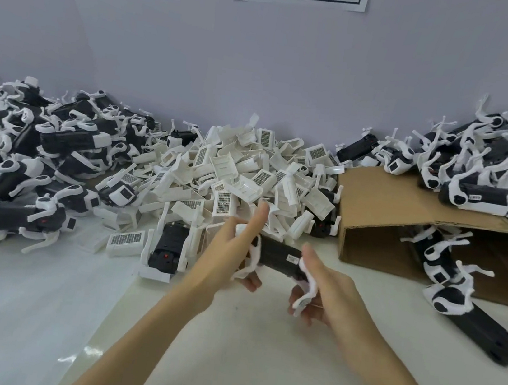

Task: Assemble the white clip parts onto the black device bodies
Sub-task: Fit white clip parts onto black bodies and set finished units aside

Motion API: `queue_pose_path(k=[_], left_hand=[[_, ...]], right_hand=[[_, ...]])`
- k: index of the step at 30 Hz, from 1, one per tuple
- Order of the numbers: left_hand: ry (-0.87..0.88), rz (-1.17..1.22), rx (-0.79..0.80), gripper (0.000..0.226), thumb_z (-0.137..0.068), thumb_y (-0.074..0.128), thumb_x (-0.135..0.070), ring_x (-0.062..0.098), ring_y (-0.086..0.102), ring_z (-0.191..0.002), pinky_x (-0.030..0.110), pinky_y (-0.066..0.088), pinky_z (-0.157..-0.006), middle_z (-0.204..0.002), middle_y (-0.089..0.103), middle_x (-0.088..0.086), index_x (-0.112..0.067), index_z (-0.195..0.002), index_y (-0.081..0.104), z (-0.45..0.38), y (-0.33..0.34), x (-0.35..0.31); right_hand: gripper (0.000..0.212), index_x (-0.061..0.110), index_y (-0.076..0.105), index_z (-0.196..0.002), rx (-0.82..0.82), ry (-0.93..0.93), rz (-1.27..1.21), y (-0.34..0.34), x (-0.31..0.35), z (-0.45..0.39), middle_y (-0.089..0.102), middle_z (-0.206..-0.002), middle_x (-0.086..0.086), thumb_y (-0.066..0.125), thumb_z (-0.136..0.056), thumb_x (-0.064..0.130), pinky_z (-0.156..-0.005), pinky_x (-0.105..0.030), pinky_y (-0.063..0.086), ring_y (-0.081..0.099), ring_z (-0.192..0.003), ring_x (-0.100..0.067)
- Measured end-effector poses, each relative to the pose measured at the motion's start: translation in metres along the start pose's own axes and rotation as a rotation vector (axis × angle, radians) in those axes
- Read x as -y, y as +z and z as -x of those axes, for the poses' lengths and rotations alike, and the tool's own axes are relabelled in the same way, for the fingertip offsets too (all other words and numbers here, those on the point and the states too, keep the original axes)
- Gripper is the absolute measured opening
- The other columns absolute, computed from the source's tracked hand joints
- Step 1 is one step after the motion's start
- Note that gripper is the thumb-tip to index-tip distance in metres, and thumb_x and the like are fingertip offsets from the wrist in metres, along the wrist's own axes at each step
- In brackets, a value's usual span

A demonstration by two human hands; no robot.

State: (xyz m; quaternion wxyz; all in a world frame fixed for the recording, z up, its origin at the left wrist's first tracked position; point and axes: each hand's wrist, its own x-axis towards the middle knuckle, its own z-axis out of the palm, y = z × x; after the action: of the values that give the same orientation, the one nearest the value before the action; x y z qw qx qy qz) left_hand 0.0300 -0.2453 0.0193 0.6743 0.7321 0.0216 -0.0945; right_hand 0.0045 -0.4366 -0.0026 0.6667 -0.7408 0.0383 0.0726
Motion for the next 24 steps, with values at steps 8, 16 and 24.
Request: queue_pose_path(k=[8,16,24], left_hand=[[0.000,0.021,0.086,0.055,-0.099,0.067,-0.053,0.032,0.066,-0.061,0.033,0.054,-0.053,-0.076,0.069,0.023,0.001,-0.111,0.065,0.000,0.001,0.002],[0.212,0.038,0.132,0.049,-0.090,0.064,-0.066,0.014,0.071,-0.108,0.040,0.051,-0.098,-0.118,0.076,-0.003,-0.041,-0.132,0.065,-0.002,-0.010,-0.001],[0.541,0.427,-0.362,0.072,-0.107,0.037,-0.053,0.032,0.063,-0.080,0.060,0.044,-0.104,-0.074,0.066,0.023,-0.003,-0.066,0.069,0.005,0.007,0.009]], right_hand=[[0.085,0.010,0.079,-0.094,0.167,0.211,-0.017,-0.024,0.007,-0.004,0.074,-0.084,-0.020,0.056,-0.076,0.089,-0.051,-0.026,0.042,0.072,-0.072,-0.029],[0.055,0.021,0.067,-0.124,0.049,-0.252,0.003,-0.028,0.002,-0.004,0.076,-0.115,-0.004,0.078,-0.083,0.056,-0.071,-0.032,0.058,0.074,-0.103,-0.021],[0.078,0.047,0.046,-0.131,0.003,-0.617,0.440,0.019,-0.026,0.008,0.059,-0.126,0.029,0.093,-0.070,0.050,-0.089,-0.005,0.041,0.060,-0.111,-0.004]])
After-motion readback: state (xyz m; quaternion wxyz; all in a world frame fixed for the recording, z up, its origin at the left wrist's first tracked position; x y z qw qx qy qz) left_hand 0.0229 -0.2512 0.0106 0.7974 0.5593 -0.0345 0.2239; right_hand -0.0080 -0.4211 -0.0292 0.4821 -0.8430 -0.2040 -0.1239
